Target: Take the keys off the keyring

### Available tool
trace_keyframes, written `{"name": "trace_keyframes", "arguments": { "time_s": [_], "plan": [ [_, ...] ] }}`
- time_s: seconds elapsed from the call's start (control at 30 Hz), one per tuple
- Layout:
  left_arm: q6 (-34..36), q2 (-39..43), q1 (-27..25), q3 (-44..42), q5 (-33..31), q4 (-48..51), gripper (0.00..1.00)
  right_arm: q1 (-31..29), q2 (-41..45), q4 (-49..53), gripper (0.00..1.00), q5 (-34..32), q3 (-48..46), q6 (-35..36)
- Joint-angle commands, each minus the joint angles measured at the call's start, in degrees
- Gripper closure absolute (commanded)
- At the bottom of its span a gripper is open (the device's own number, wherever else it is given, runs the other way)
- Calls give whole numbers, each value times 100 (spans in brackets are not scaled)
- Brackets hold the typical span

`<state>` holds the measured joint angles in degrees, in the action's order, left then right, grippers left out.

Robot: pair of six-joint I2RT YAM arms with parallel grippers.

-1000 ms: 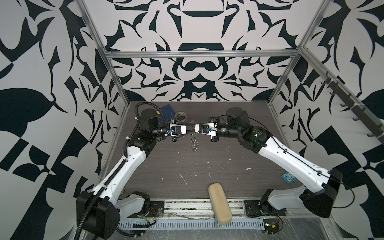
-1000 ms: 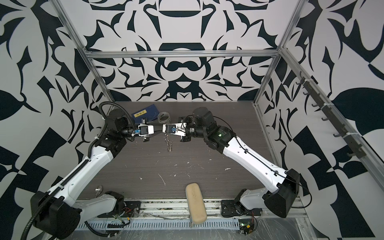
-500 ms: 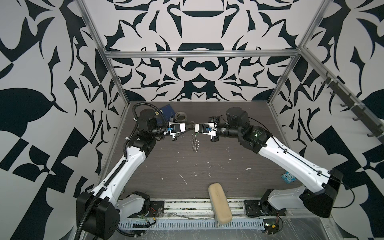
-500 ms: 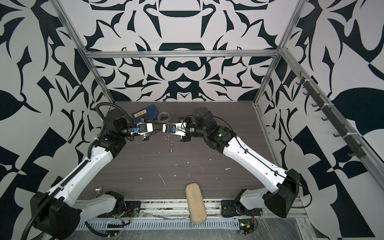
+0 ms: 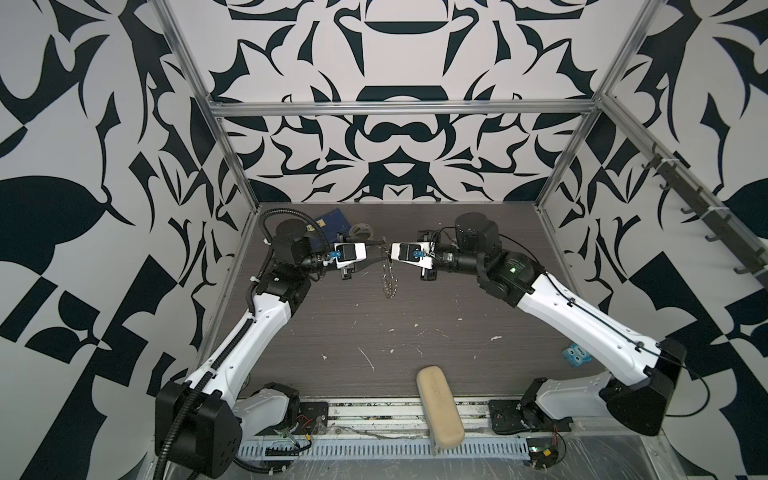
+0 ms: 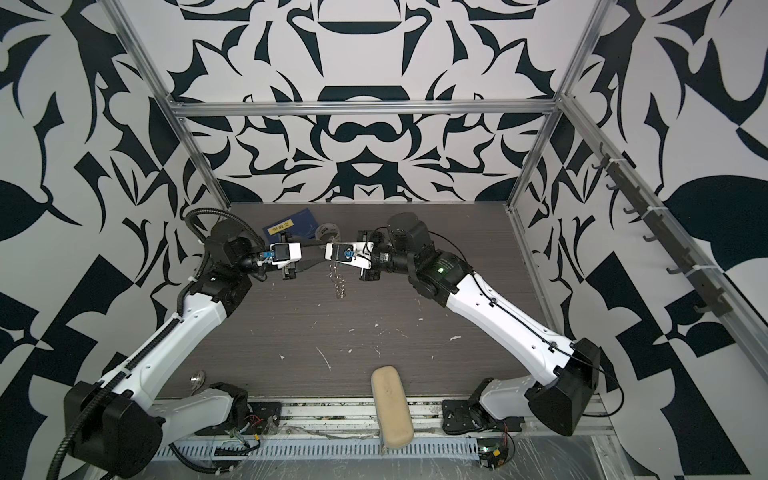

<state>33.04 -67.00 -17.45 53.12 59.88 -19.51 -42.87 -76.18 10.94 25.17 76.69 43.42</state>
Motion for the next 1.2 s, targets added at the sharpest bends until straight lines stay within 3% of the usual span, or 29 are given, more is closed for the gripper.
{"name": "trace_keyframes", "arguments": {
  "time_s": [0.0,0.13,0.23,0.27,0.5,0.63,0.8,0.93,1.0,1.1,1.17],
  "plan": [
    [-1372,-121,229,-291,387,-1644,65,139,374,-846,100,329,7,-566],
    [-3391,-511,473,-516,432,-4109,65,320,429,-1346,100,558,-179,-1139],
    [-5277,-1154,675,-416,427,-6185,65,445,433,-1844,100,705,-356,-1679],
    [-5651,-1265,742,-285,478,-6283,65,497,433,-2015,100,730,-421,-1883],
    [-5758,-1309,743,-127,748,-6192,61,660,458,-3057,100,752,-889,-3165],
    [-5712,-1169,735,-190,414,-5828,60,666,312,-3478,100,805,-995,-3709],
    [-6030,-760,735,-289,-374,-5129,54,666,231,-3796,100,933,-1040,-4106],
    [-5971,-233,721,-99,-610,-3599,54,664,225,-3849,100,1122,-1038,-4245],
    [-5440,82,636,111,-760,-2216,56,666,234,-3762,100,1199,-1007,-4276],
    [-4005,527,273,719,-1597,716,50,665,251,-3693,100,1286,-989,-4319],
    [-3499,692,43,1045,-2076,1940,43,665,270,-3686,100,1350,-998,-4349]
  ]
}}
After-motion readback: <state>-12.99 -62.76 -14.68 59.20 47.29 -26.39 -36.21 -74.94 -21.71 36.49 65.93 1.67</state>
